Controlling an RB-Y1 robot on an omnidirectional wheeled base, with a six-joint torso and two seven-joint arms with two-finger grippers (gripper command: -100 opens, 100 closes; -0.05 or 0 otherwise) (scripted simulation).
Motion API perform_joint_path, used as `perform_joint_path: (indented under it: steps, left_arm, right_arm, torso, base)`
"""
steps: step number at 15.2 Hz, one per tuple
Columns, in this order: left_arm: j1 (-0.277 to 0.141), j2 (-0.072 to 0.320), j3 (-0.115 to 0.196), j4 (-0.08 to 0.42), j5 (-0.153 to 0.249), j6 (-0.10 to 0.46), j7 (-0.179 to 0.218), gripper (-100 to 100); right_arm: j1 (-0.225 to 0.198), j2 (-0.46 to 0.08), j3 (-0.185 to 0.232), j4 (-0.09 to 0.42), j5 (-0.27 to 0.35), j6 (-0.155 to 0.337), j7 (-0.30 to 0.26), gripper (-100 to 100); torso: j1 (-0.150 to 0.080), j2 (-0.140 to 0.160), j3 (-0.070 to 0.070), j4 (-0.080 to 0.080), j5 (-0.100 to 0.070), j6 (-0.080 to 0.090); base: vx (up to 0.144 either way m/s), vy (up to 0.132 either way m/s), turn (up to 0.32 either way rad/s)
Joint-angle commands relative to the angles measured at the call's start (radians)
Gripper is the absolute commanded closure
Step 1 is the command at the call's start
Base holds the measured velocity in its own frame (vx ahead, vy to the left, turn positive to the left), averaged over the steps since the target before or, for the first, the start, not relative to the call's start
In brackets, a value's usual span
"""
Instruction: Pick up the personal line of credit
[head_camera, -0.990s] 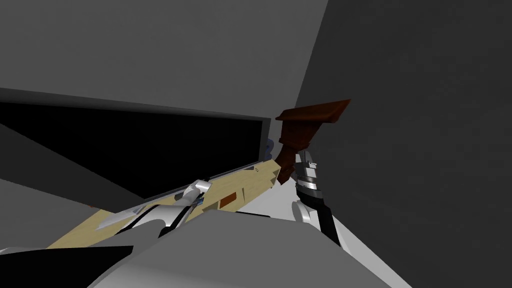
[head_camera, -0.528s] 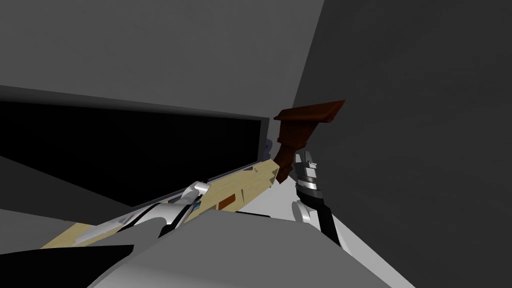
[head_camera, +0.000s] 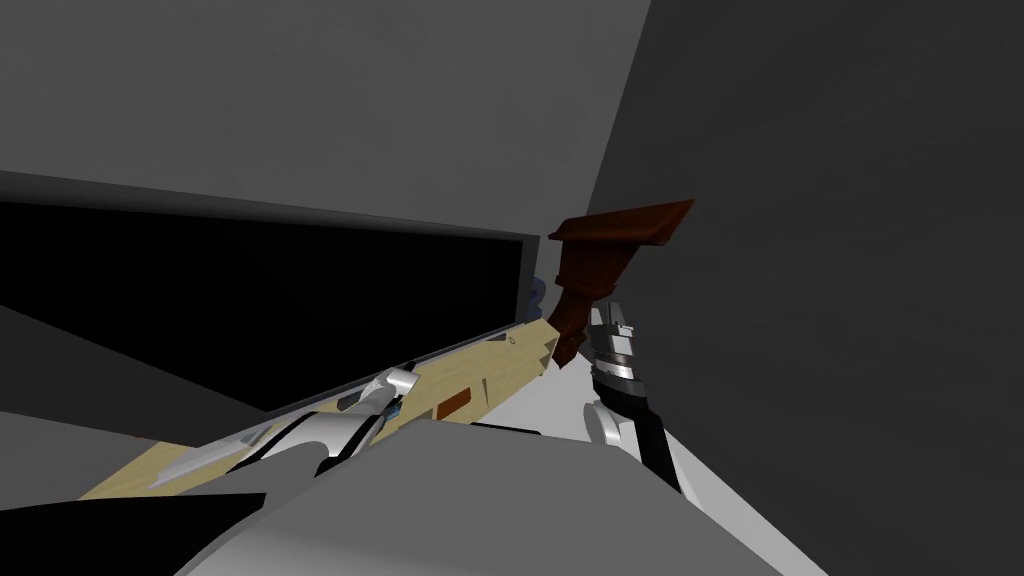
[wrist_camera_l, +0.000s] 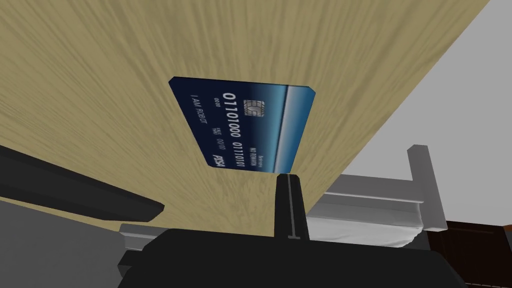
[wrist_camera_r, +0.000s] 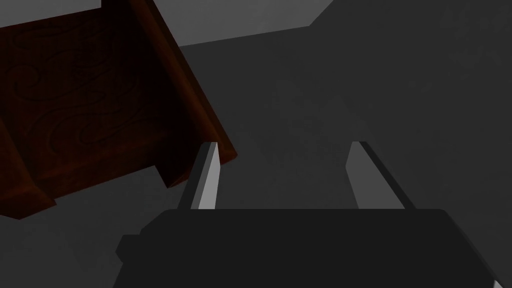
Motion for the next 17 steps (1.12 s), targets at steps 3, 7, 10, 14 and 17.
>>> perform_joint_path:
  steps: [3,7,10,14,17]
  left_arm:
    - [-0.027,0.008,0.001,-0.011,0.005,0.042,-0.008,100]
    - [-0.031,0.007,0.008,-0.006,0.007,0.067,0.012,-100]
    - [-0.029,0.001,0.013,0.006,0.006,0.083,0.039,-100]
    - [-0.016,-0.007,0.022,0.046,0.009,0.035,0.066,-100]
    - [-0.005,-0.014,0.031,0.076,0.012,0.004,0.094,-100]
  right_arm:
    - [0.0,0.0,0.0,0.0,0.0,0.0,0.0,0]
    - [0.0,0.0,0.0,0.0,0.0,0.0,0.0,0]
    - [0.0,0.0,0.0,0.0,0.0,0.0,0.0,0]
    - [0.0,0.0,0.0,0.0,0.0,0.0,0.0,0]
    - [0.0,0.0,0.0,0.0,0.0,0.0,0.0,0]
  torso:
    - [0.0,0.0,0.0,0.0,0.0,0.0]
    - [0.001,0.001,0.0,0.0,0.0,0.0]
    - [-0.006,-0.003,-0.002,-0.001,-0.001,0.001]
    - [0.002,0.001,0.001,0.0,0.0,0.001]
    - [0.005,0.005,0.003,0.001,0.001,0.0]
  base:
    - [-0.007,0.009,-0.025]
    - [-0.003,-0.001,-0.069]
    - [0.064,-0.102,-0.207]
    - [-0.022,0.023,-0.176]
    - [-0.057,0.069,-0.166]
